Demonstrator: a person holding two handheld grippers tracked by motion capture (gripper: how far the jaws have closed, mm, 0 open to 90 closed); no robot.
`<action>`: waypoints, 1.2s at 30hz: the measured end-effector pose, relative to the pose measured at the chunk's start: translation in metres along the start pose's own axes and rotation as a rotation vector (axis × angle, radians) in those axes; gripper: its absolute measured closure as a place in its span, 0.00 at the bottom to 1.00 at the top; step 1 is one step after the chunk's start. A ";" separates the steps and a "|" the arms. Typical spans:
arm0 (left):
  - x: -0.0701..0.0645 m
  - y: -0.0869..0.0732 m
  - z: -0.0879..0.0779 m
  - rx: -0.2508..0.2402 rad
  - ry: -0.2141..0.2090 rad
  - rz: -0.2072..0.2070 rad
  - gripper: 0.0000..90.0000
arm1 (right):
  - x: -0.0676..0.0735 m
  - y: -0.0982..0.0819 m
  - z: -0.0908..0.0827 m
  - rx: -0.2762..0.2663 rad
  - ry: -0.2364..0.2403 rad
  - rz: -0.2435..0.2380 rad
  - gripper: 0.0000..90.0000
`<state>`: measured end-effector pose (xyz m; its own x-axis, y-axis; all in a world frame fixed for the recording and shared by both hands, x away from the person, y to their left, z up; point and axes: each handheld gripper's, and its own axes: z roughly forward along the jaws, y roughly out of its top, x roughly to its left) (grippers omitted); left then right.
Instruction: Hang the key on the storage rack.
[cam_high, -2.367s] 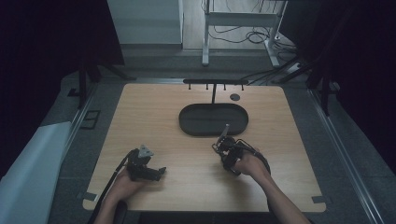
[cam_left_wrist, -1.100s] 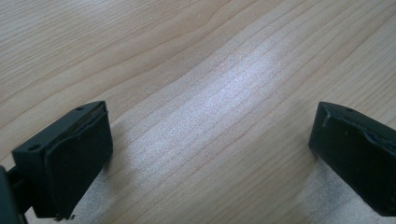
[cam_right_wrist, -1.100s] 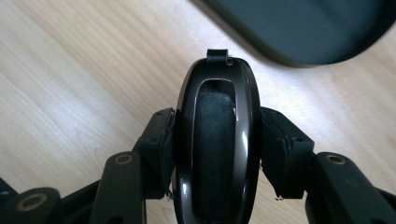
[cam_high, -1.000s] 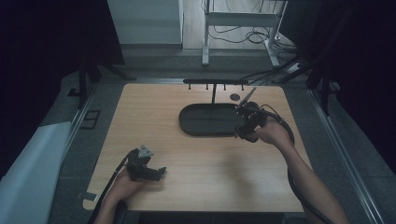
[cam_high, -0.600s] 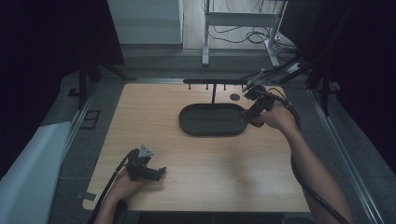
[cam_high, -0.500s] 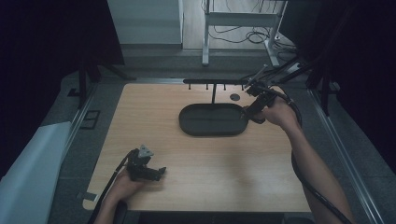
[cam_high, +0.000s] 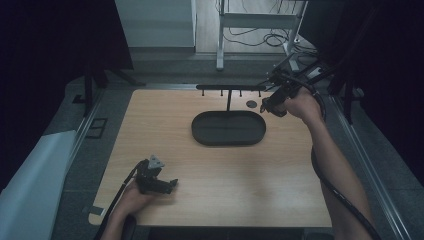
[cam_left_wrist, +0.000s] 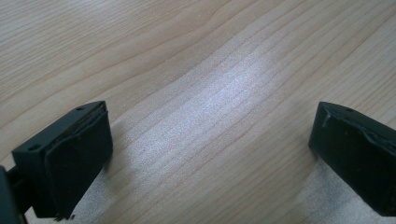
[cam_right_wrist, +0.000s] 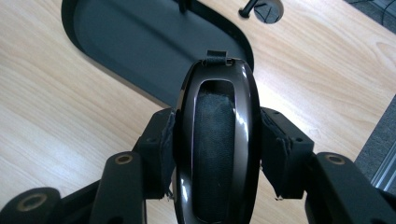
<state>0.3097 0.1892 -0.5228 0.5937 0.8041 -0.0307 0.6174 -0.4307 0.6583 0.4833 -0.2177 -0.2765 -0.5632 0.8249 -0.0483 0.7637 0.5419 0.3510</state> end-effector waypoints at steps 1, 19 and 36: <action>0.000 0.000 0.000 0.000 0.000 0.000 0.00 | -0.001 0.003 -0.001 -0.003 -0.004 0.004 0.55; 0.000 0.000 0.000 -0.002 0.002 0.000 0.00 | -0.005 0.040 -0.004 -0.020 -0.026 0.041 0.55; 0.000 0.000 0.000 0.003 0.001 0.002 0.00 | -0.016 0.055 0.003 -0.029 -0.109 0.080 0.55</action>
<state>0.3096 0.1894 -0.5227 0.5942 0.8038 -0.0284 0.6179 -0.4336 0.6559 0.5355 -0.2009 -0.2592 -0.4621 0.8786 -0.1204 0.7944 0.4705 0.3843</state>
